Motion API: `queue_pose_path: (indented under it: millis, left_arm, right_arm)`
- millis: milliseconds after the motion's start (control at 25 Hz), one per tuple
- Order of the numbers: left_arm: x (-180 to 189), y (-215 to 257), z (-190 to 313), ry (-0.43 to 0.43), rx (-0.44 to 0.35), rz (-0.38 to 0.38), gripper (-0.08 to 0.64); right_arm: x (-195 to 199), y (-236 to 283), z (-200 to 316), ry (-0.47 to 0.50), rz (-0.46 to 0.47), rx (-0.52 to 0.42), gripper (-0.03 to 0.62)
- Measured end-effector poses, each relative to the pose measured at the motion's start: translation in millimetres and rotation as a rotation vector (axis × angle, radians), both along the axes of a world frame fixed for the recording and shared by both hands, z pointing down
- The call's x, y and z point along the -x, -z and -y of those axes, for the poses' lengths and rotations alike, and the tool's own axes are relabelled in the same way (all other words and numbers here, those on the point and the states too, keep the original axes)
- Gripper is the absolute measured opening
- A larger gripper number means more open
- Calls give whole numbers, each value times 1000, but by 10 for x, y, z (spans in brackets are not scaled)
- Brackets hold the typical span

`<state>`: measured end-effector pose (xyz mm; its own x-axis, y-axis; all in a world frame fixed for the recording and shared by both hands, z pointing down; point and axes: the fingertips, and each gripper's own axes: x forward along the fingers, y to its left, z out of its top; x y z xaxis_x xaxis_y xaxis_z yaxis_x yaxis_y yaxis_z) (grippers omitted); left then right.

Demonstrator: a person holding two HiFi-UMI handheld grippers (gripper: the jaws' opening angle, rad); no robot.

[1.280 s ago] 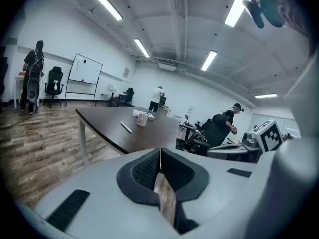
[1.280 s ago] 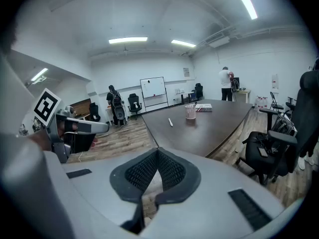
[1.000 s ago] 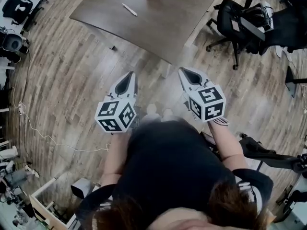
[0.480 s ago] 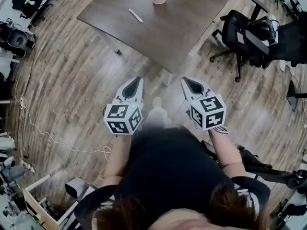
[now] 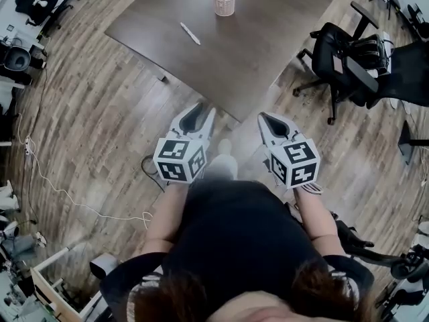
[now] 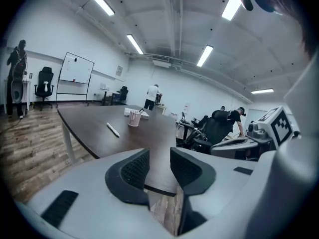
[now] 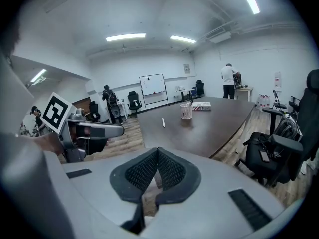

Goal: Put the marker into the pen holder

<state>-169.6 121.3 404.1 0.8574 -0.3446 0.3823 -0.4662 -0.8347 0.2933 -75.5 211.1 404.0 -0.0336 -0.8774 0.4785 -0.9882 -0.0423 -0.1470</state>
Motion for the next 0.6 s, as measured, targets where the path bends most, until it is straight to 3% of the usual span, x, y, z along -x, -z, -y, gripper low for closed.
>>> queue_pose_path:
  millis: [600]
  left_arm:
    - [-348,-133,1241,53,-19,-2,121]
  right_arm:
    - [-352,-86,1319,83,-36,43,15]
